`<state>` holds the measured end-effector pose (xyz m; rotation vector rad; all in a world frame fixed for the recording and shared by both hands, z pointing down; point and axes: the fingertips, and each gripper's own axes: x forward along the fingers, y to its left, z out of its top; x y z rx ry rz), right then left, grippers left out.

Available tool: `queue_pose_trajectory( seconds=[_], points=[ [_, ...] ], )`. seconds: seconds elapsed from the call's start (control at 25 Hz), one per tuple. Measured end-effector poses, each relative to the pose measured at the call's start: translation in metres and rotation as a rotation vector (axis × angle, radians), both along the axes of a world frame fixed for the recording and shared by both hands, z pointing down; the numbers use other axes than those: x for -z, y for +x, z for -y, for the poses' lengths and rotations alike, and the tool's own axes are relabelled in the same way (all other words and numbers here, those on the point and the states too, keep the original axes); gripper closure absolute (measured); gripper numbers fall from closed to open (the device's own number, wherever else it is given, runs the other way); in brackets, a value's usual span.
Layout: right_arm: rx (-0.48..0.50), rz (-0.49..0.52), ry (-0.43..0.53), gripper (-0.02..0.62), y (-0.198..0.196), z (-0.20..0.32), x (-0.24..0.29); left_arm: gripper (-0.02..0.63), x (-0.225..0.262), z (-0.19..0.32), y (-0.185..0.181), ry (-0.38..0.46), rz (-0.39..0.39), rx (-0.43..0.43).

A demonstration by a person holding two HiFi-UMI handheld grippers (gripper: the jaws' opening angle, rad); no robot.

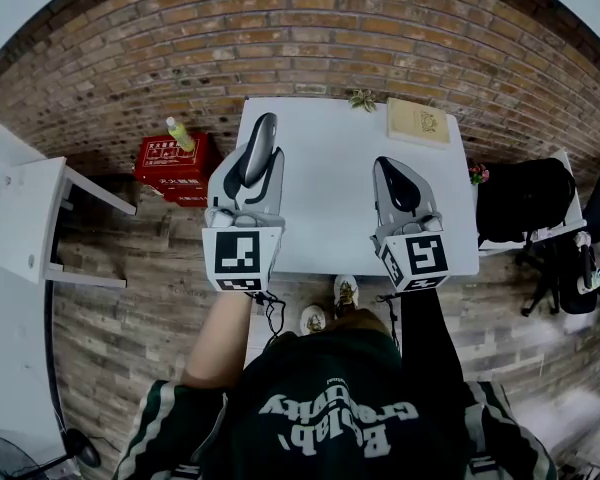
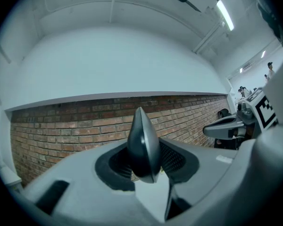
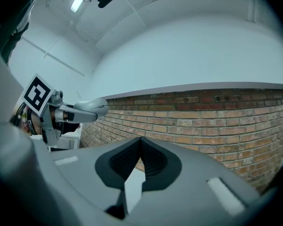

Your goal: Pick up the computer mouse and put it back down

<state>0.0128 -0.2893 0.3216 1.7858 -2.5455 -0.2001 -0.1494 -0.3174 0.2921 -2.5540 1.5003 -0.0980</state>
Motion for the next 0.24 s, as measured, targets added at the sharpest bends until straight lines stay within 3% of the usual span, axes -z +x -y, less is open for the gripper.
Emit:
queue_pose_trajectory(
  seconds=[0.24],
  points=[
    [0.002,0.005,0.005,0.583,-0.0016,-0.0055,0.0023,0.468,0.0015,-0.0069,-0.0001,0.002,0.000,-0.002]
  ],
)
